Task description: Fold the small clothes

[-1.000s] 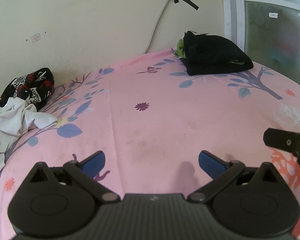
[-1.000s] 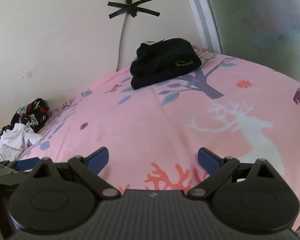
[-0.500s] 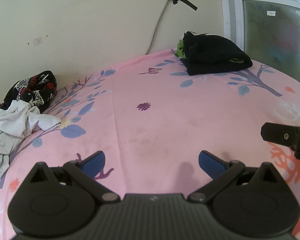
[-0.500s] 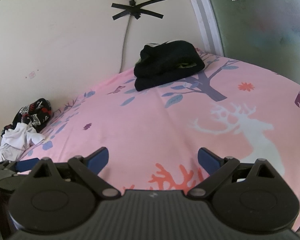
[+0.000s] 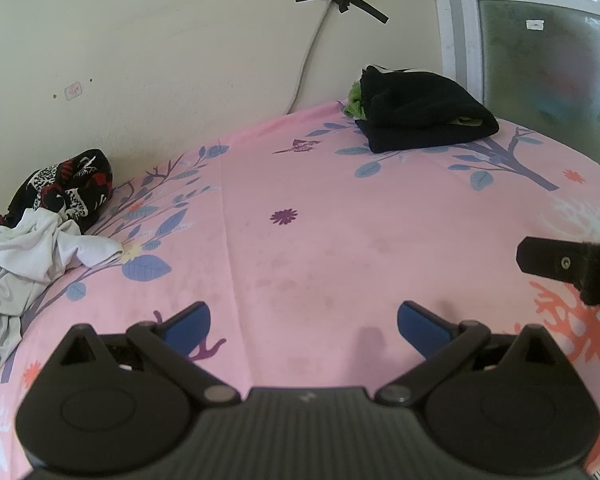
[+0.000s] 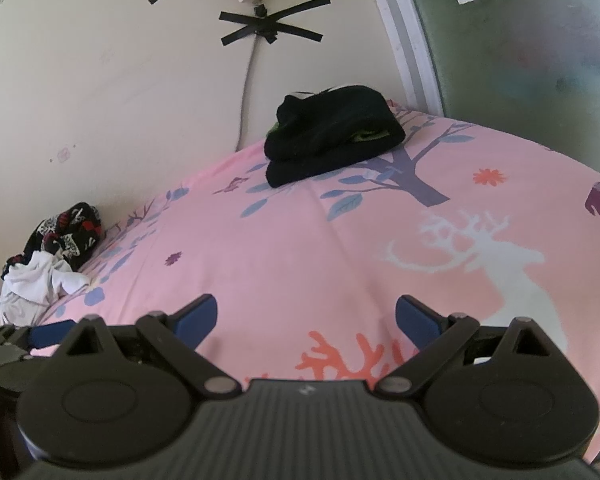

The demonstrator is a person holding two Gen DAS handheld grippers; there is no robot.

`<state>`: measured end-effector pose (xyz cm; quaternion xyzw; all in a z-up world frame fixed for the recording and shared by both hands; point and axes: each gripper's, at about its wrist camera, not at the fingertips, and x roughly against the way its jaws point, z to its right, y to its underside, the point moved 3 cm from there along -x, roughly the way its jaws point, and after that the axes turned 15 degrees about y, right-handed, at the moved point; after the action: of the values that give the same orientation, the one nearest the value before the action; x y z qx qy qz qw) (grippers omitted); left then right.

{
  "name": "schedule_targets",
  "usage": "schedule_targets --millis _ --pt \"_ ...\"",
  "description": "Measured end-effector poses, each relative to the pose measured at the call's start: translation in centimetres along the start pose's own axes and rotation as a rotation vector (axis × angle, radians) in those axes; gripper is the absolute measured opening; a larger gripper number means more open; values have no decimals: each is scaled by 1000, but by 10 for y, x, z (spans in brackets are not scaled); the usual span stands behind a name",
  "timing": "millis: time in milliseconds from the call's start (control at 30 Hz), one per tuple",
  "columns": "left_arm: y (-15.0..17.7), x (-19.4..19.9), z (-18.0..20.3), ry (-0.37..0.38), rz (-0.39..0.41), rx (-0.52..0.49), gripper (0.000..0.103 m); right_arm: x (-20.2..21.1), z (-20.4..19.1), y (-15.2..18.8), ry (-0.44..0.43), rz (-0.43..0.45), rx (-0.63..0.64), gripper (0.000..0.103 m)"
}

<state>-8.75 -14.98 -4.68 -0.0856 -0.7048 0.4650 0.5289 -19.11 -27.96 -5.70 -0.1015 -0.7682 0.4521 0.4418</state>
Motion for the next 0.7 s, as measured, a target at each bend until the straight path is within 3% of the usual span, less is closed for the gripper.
schedule_targets --millis 700 --pt "2 0 4 2 -3 -11 103 -1 3 1 4 -3 -7 91"
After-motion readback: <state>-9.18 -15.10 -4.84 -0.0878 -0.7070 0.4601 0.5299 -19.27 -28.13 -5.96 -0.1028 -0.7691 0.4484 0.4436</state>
